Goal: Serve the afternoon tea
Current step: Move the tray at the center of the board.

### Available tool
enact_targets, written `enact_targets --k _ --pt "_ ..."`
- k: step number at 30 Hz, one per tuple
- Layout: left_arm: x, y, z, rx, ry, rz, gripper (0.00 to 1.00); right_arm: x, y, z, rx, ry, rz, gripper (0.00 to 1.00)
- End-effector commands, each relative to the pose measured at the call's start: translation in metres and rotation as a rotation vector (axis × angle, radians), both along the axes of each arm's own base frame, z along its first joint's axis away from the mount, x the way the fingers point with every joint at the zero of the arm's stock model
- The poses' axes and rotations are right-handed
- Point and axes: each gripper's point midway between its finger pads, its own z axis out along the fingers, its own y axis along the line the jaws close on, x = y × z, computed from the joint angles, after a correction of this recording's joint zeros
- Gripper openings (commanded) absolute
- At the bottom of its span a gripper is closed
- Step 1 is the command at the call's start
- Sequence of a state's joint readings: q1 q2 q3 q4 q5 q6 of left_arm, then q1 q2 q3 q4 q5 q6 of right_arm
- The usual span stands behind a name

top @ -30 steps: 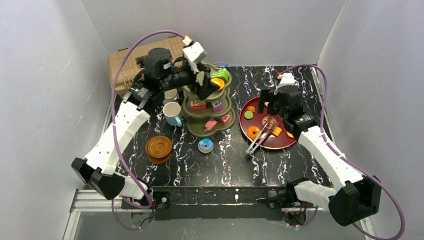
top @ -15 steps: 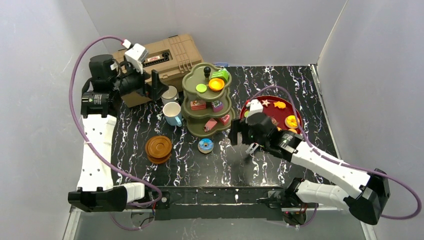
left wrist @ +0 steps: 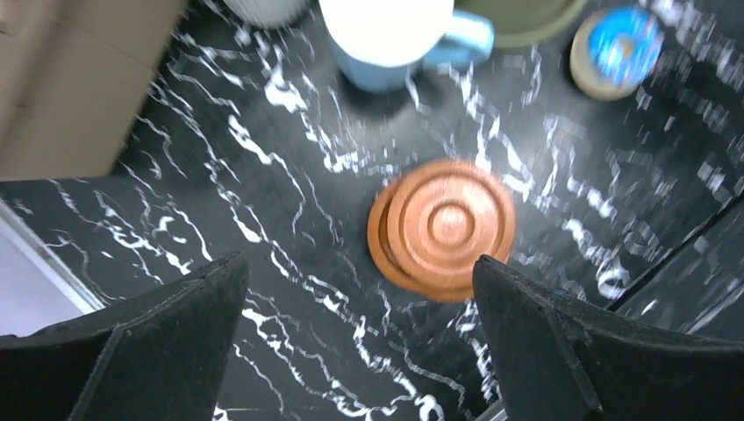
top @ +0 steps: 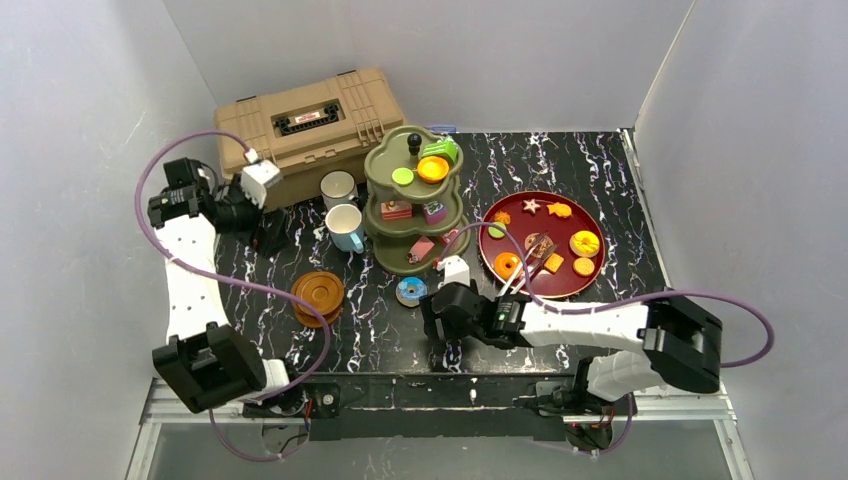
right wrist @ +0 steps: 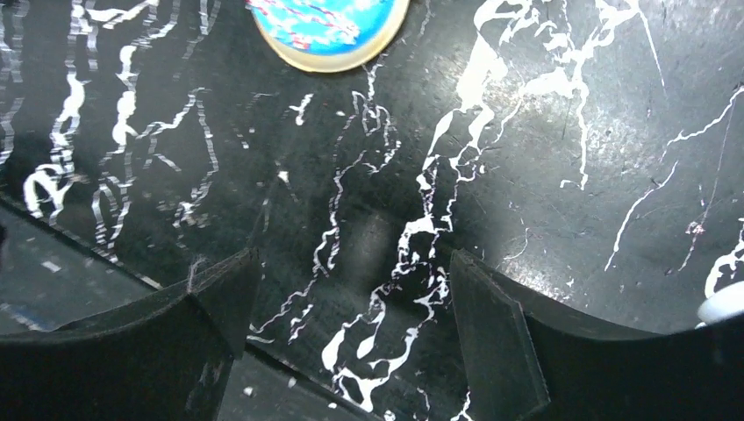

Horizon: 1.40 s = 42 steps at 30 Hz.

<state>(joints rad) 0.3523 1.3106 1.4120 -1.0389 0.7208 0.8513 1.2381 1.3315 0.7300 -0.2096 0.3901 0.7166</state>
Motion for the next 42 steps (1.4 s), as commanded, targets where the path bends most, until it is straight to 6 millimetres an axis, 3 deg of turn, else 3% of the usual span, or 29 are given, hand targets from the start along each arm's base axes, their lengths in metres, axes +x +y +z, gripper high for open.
enact_targets --k 1,6,17,24,33,37,42 --pt "-0.032 0.011 -0.059 0.152 0.077 -0.248 0.98 0.018 0.003 -0.007 0.029 -0.059 -0.102 0.87" --pt "-0.042 0.017 -0.098 0.223 0.094 -0.351 0.95 0.041 -0.037 -0.035 0.052 -0.006 -0.241 0.87" --pt "-0.069 0.022 -0.151 0.300 0.130 -0.567 0.91 0.100 -0.098 -0.049 0.030 0.004 -0.439 0.87" --pt "-0.082 0.014 -0.170 0.287 0.122 -0.673 0.89 0.130 -0.133 -0.041 -0.070 -0.016 -0.525 0.87" --pt "-0.086 -0.002 -0.176 0.204 0.104 -0.702 0.86 0.170 -0.176 -0.031 -0.122 -0.045 -0.608 0.86" --pt "-0.095 -0.010 -0.181 0.181 0.125 -0.743 0.85 0.181 -0.167 -0.010 -0.091 -0.058 -0.570 0.88" --pt "-0.094 -0.017 -0.189 0.201 0.121 -0.794 0.81 0.164 -0.134 0.010 -0.011 -0.082 -0.502 0.88"
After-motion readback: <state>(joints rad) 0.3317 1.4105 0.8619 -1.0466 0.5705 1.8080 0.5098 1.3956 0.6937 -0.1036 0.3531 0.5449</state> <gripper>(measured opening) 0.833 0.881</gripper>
